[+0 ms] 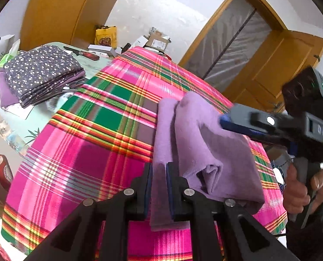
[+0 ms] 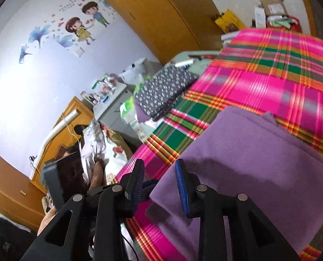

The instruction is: Fold clothes

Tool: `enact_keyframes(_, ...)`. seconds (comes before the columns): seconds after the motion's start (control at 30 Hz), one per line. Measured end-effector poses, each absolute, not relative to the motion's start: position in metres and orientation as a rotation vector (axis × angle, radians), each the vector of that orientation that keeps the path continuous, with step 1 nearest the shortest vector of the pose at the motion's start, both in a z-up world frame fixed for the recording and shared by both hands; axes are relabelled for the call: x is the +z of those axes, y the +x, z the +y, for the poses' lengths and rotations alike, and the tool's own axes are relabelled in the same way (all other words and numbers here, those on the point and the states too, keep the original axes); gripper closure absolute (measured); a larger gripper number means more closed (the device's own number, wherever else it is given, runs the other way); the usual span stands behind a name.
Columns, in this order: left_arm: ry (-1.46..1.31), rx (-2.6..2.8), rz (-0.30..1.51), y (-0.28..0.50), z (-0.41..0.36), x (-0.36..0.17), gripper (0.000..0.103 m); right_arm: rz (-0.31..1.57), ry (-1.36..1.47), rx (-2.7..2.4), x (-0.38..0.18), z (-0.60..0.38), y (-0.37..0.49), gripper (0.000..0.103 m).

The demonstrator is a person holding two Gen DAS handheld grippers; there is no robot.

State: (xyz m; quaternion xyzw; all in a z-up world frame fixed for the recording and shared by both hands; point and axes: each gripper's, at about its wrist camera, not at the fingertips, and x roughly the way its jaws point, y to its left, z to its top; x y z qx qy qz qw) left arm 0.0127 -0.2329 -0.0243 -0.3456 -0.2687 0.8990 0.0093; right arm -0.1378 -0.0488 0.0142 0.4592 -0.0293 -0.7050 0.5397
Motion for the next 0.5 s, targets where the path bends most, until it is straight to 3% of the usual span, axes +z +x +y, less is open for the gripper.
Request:
enact_keyframes(0.13,-1.004,2.79,-0.859,0.014,-0.232,-0.014,0.077,-0.04,1.039,-1.761,0.019,-0.014,-0.132,0.072)
enact_keyframes(0.27,-0.941,2.784,-0.822,0.009,-0.225,0.0,0.07,-0.041,1.045,-1.852,0.014,0.032,-0.129,0.072)
enact_keyframes(0.5,-1.095,2.731,-0.778,-0.021,-0.207,-0.015,0.067,-0.125,1.066,-1.971,0.002,0.101,-0.121,0.072)
